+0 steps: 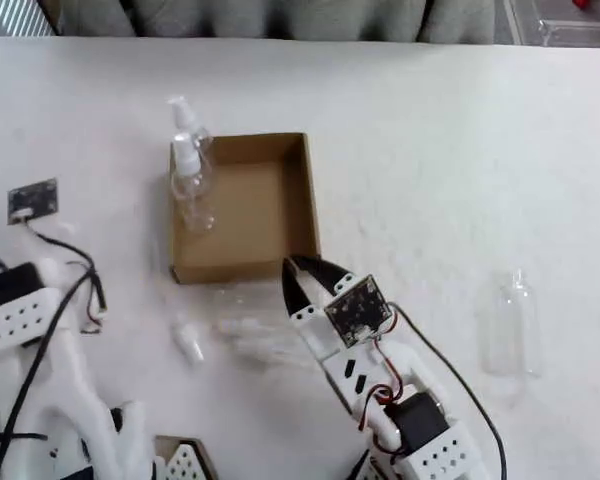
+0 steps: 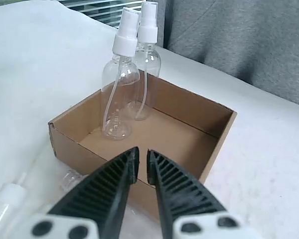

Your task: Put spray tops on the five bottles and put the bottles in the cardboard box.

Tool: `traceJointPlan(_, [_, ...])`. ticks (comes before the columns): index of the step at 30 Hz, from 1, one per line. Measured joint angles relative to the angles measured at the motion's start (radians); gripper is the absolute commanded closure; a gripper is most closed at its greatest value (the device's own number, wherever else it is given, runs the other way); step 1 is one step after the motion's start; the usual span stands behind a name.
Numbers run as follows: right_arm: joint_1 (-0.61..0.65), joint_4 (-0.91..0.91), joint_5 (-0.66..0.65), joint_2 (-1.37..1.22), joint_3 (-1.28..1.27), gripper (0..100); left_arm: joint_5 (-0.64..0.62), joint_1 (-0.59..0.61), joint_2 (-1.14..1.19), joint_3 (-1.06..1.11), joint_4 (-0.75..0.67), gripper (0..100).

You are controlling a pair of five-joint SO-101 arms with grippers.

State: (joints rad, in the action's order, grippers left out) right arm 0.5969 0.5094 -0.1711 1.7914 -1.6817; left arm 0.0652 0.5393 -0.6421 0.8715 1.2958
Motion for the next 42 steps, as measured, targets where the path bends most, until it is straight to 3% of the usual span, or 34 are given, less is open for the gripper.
traceJointPlan(7, [0.000, 0.000, 0.000, 0.000, 0.000, 98.4, 0.233, 0.232, 0.000, 0.000, 0.000, 98])
traceJointPlan(14, [0.000, 0.000, 0.000, 0.000, 0.000, 98.4, 0.348, 0.269, 0.000, 0.124, -0.081, 98])
traceJointPlan(26, [0.000, 0.000, 0.000, 0.000, 0.000, 98.4, 0.351, 0.269, 0.000, 0.295, -0.342, 98])
traceJointPlan(42, [0.000, 0.000, 0.000, 0.000, 0.000, 98.4, 0.192, 0.058, 0.000, 0.295, -0.430, 98])
